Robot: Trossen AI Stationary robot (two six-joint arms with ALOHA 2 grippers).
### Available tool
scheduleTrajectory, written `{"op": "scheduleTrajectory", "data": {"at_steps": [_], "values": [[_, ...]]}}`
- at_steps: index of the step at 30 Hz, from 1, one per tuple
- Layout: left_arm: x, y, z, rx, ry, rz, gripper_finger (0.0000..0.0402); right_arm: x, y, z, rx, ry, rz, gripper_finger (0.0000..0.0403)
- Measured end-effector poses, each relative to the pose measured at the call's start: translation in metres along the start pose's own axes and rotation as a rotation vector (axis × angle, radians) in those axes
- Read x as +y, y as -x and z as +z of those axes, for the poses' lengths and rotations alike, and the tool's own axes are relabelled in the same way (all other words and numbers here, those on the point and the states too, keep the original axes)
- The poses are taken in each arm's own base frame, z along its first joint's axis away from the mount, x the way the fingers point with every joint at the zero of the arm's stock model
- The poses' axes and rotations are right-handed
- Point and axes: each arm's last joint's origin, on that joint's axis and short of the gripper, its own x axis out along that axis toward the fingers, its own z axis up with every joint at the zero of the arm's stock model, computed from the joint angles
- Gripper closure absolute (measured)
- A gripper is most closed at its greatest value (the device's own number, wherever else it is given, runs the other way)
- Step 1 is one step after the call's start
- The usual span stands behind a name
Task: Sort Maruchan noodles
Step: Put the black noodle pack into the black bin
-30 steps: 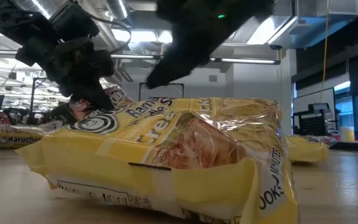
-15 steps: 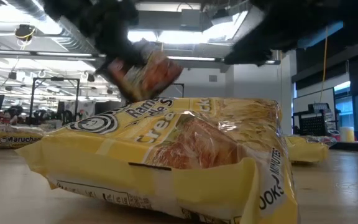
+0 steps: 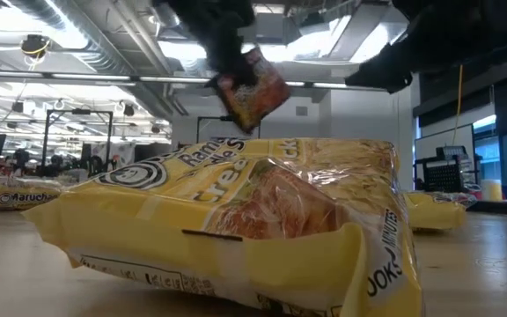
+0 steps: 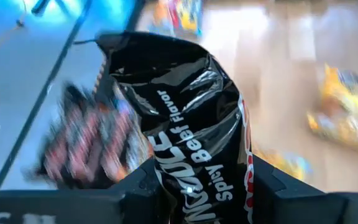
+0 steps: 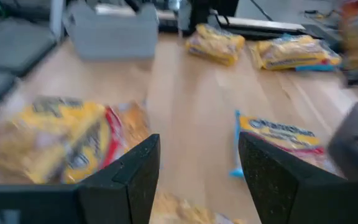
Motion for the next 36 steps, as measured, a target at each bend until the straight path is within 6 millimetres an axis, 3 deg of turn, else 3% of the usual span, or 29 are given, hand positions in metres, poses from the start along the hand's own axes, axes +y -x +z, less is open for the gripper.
{"op": "scheduleTrajectory", "data": {"at_steps": [5,13,22,28,36], "values": [[0.036,-0.018,0.028,0.024,-0.062,-0.028,0.0281,-0.002,-0.001,-0.011,0.058,0.041,-0.057,0.0196],[0.073,-0.057,0.030,0.154,-0.158,-0.109,0.0280,-0.005,0.002,-0.035,0.091,-0.087,-0.098,0.0196],[0.081,-0.099,0.007,0.292,-0.214,-0.226,0.0280,-0.007,0.006,-0.050,0.114,-0.240,-0.130,0.0196],[0.081,-0.115,-0.004,0.348,-0.276,-0.224,0.0280,-0.007,0.006,-0.051,0.109,-0.243,-0.135,0.0196],[0.079,-0.130,-0.014,0.394,-0.216,-0.234,0.0279,-0.008,0.006,-0.051,0.103,-0.239,-0.171,0.0196]]}}
